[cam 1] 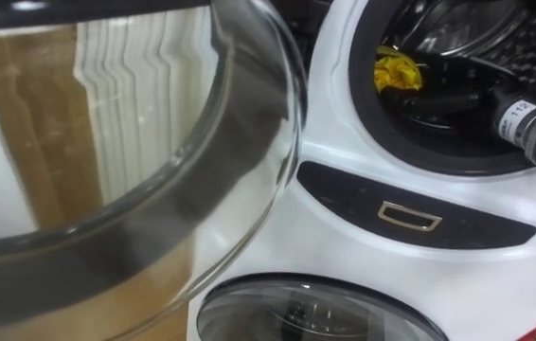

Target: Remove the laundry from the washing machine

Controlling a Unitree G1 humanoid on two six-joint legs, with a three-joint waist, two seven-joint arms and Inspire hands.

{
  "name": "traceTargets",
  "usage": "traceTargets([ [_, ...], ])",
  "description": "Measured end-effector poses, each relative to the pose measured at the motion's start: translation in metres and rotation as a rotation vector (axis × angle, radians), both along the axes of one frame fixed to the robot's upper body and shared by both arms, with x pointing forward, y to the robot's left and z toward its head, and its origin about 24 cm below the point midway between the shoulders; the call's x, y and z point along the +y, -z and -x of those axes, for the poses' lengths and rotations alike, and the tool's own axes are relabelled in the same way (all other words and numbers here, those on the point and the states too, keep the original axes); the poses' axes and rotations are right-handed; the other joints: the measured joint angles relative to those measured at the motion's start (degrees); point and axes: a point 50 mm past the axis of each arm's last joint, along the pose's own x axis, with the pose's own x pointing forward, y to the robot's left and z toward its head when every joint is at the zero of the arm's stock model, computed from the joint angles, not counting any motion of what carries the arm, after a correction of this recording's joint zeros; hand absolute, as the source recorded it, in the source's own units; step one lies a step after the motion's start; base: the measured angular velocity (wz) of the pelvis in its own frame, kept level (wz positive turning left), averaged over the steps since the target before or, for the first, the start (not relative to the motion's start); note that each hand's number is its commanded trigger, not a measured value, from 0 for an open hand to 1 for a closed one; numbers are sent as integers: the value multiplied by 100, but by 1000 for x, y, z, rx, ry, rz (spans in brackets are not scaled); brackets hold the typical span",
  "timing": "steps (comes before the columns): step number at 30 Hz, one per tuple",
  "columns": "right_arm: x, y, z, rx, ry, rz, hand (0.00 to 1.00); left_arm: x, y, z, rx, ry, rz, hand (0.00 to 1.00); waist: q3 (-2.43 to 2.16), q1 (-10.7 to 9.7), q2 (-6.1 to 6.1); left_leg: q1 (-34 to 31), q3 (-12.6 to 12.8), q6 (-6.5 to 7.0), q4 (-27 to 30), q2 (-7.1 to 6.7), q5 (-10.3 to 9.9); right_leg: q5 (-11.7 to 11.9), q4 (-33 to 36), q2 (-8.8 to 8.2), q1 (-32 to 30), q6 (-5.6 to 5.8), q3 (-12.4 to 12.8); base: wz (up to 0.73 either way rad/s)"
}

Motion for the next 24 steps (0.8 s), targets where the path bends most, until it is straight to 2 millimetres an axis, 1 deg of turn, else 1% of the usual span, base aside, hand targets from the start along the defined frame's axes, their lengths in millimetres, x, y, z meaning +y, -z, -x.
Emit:
traceTargets([
  [5,-3,1,0,5,36,36,100,2,0,2,4,1,8,0,3,81,-18,15,2,-16,-22,17,-5,-12,-12,32,0,-19,20,-2],
  [6,-4,1,0,4,46,42,100,2,0,1,2,2,9,0,1,120,-21,16,3,-18,-20,23,-7,-13,-29,41,0,-20,23,0],
  [7,-5,0,0,3,54,49,100,2,0,0,1,2,11,0,-13,153,-40,17,6,-19,-19,32,-6,-11,-53,51,0,-23,25,0],
  [8,-5,0,0,2,58,52,100,2,0,0,2,1,12,0,-12,166,-38,18,8,-19,-20,35,-6,-11,-57,55,1,-23,27,0],
  [12,-5,-1,0,-5,56,57,100,2,0,0,1,1,13,0,-6,156,-31,22,5,-20,-19,46,-5,-11,-73,59,8,-23,24,0],
  [13,-5,-1,0,-5,60,59,100,2,0,-1,-1,2,13,0,13,156,-5,22,6,-20,-19,43,-5,-11,-73,55,9,-22,24,0],
  [19,-6,-2,0,-23,74,60,100,0,0,-4,-28,-7,14,0,44,144,27,18,-10,-23,-26,47,-7,-11,-73,59,15,-22,22,0],
  [23,-2,-6,-1,-43,65,65,100,0,0,0,-33,5,8,0,47,106,31,9,-35,-26,-37,50,-9,-11,-71,59,12,-23,-2,2],
  [24,3,-10,-2,-63,57,85,100,0,0,0,-39,9,6,0,45,75,27,-4,-30,-27,-54,48,-10,-11,-72,60,1,-23,6,0],
])
